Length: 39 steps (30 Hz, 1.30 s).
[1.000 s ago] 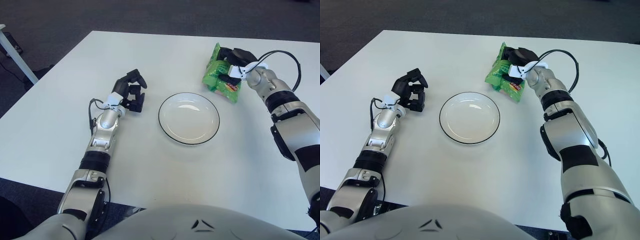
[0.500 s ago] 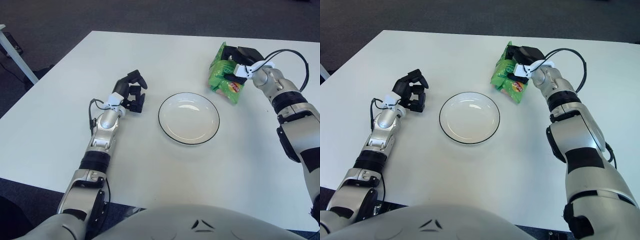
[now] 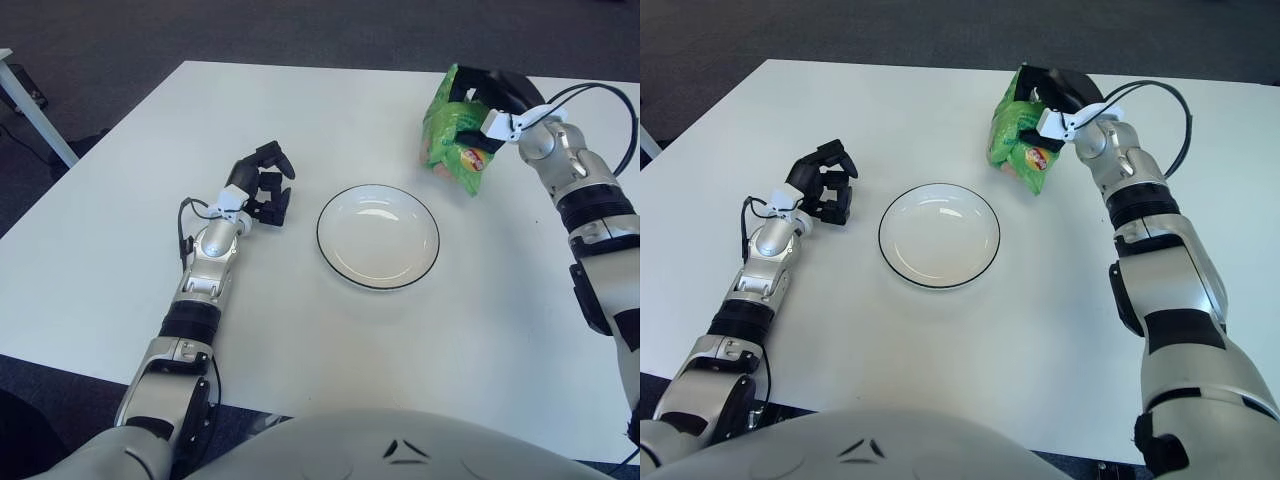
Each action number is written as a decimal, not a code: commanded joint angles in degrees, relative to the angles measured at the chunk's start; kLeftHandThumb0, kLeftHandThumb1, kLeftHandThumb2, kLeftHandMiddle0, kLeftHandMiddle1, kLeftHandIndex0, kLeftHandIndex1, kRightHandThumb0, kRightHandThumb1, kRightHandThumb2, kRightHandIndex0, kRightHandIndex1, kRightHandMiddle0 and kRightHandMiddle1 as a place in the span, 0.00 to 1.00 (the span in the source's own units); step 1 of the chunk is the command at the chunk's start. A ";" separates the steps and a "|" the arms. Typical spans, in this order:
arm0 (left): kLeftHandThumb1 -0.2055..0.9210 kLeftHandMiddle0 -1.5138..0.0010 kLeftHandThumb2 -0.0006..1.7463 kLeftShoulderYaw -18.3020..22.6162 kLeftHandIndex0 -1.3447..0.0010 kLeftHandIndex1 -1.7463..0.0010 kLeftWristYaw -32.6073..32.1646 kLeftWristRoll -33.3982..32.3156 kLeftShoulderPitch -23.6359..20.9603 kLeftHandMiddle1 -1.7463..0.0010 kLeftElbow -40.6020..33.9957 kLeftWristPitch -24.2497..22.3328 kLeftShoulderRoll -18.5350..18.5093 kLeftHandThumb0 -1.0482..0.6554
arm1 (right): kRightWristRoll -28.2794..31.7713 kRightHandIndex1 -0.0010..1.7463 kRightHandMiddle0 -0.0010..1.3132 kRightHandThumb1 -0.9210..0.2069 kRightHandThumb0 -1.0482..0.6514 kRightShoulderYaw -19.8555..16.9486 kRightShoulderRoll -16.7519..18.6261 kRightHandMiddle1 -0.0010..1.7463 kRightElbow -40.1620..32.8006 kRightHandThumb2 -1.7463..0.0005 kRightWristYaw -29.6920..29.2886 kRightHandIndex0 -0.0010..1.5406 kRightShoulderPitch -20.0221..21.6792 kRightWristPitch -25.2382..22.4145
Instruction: Put the snack into the plate.
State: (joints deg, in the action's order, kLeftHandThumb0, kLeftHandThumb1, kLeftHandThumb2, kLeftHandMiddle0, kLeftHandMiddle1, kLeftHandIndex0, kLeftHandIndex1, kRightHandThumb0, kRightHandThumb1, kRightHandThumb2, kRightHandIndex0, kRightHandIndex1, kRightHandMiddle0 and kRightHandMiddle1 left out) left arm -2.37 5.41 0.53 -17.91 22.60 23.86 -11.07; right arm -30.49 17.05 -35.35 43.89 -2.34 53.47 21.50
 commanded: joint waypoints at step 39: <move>0.37 0.17 0.82 -0.58 0.48 0.00 0.60 -1.05 7.43 0.00 12.69 3.73 4.94 0.31 | 13.46 0.97 0.48 0.81 0.62 -9.09 3.97 1.00 -24.19 0.05 12.52 0.55 -6.13 -0.35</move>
State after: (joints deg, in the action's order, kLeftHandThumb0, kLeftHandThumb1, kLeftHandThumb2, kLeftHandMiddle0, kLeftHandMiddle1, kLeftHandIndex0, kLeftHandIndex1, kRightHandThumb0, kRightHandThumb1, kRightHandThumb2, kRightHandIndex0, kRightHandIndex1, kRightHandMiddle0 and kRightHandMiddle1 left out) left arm -1.91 5.61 0.15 -19.96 28.00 26.31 -11.10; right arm -18.97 8.66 -32.51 25.51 7.85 50.40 22.89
